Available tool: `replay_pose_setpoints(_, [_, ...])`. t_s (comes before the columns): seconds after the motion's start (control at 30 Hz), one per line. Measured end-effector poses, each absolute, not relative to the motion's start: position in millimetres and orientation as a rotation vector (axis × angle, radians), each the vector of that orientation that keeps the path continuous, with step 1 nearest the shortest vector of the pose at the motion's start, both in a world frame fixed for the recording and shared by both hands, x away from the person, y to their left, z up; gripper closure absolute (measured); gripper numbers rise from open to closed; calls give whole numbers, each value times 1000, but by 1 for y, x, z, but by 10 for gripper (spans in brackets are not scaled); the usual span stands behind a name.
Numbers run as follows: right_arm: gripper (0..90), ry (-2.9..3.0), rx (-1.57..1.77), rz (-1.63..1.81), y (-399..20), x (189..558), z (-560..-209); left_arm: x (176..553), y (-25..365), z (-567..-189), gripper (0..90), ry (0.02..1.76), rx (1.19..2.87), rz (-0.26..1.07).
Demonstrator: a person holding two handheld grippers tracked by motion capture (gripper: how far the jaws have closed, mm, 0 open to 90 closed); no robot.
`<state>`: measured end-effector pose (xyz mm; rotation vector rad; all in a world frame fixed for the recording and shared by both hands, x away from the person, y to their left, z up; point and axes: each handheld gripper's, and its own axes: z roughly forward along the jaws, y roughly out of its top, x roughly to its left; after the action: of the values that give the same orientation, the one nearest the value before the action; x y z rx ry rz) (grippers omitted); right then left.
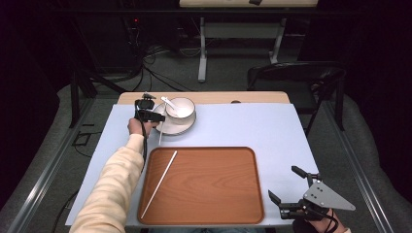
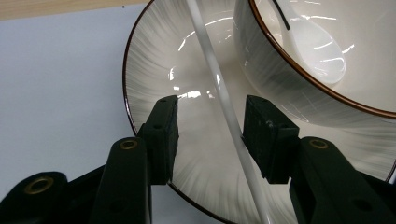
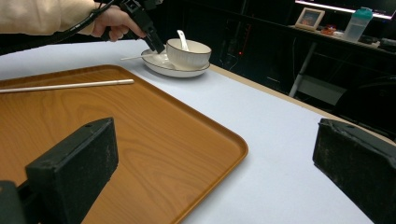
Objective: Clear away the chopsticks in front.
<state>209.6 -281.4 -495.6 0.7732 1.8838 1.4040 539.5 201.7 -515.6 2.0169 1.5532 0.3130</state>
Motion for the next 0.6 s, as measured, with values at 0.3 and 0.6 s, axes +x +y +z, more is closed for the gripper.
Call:
replay_pose_setpoints(0.3, [0, 1882, 776, 1404, -282, 210, -496, 545, 200, -521, 654, 1598, 1950, 298])
replay_pose_setpoints(0.6, [0, 1880, 775, 1408, -282, 210, -496, 549, 194, -525, 757, 1617, 1962, 316])
